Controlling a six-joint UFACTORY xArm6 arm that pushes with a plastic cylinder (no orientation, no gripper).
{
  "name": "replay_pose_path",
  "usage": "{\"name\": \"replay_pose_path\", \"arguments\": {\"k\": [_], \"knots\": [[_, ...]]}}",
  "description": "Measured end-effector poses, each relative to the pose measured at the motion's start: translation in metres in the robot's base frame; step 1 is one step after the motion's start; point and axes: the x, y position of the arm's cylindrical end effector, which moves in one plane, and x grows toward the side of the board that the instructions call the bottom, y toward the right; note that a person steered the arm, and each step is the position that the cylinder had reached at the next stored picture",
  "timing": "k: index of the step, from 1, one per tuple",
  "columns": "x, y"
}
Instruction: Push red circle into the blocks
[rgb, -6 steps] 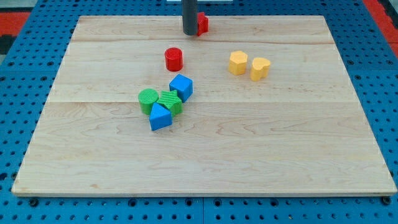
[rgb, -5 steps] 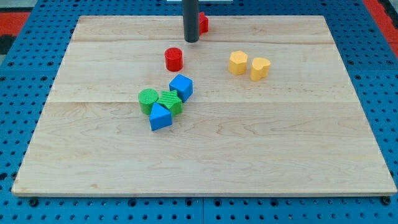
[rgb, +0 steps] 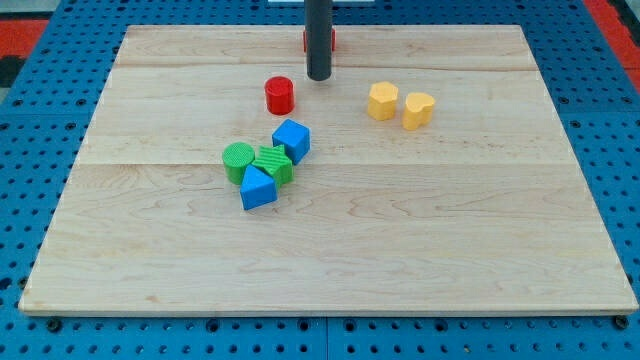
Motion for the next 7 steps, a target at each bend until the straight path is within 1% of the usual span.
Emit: {"name": "replay_pose_path", "arguments": {"k": [1,2,3,4,5,6,7], "knots": [[0.021,-0.007],[0.005,-0.046],[0.017,-0.072],[0.074,-0.076],[0.047,-0.081],[0.073,-0.116],[0.171,-0.132]]}}
